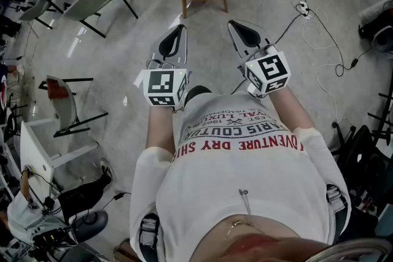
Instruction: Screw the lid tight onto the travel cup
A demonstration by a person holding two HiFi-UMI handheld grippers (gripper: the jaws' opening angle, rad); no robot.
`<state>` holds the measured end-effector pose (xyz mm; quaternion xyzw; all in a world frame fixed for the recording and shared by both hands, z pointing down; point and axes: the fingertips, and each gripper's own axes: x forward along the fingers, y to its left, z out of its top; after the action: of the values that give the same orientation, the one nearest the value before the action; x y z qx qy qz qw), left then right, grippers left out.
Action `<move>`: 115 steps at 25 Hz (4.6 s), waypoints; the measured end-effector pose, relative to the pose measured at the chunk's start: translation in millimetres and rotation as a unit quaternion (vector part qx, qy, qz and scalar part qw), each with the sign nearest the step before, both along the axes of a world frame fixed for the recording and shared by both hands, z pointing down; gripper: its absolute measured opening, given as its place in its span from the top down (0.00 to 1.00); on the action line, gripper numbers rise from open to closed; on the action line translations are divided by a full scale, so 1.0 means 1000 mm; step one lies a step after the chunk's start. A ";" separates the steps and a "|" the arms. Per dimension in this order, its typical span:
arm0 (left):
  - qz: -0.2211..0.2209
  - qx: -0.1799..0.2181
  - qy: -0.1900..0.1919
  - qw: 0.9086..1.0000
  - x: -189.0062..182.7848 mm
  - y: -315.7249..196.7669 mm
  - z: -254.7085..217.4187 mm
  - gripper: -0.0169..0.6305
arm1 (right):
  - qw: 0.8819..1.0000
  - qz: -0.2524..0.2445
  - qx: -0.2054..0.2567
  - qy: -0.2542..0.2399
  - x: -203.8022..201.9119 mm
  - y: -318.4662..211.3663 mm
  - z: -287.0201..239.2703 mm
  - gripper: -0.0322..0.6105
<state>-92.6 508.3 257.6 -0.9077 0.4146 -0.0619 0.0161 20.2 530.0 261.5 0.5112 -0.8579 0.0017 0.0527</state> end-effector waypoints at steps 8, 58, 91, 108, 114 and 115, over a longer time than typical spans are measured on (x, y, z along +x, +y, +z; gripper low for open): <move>-0.006 -0.007 0.015 1.000 0.004 -0.013 -0.003 0.95 | 1.000 -0.007 -0.006 -0.004 0.006 -0.010 0.002 0.94; 0.107 -0.153 -0.004 0.982 0.074 -0.527 0.147 0.54 | 0.964 0.040 -0.243 0.104 0.092 -0.533 0.145 0.66; 0.074 -0.157 -0.091 0.981 0.148 -0.646 0.306 0.38 | 0.864 -0.101 -0.432 0.238 0.140 -0.678 0.345 0.55; 0.083 -0.149 -0.066 0.983 0.149 -0.647 0.311 0.39 | 0.868 -0.181 -0.385 0.255 0.121 -0.686 0.300 0.55; 0.082 -0.150 -0.062 0.983 0.149 -0.647 0.311 0.39 | 0.864 -0.294 -0.305 0.271 0.075 -0.681 0.247 0.55; 0.082 -0.151 -0.061 0.983 0.149 -0.647 0.312 0.39 | 0.859 -0.314 -0.293 0.278 0.066 -0.679 0.240 0.55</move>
<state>56.4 -138.7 569.2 -0.9252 0.3226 -0.1781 -0.0910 86.5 -148.6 501.5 0.1547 -0.8826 0.0940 0.4338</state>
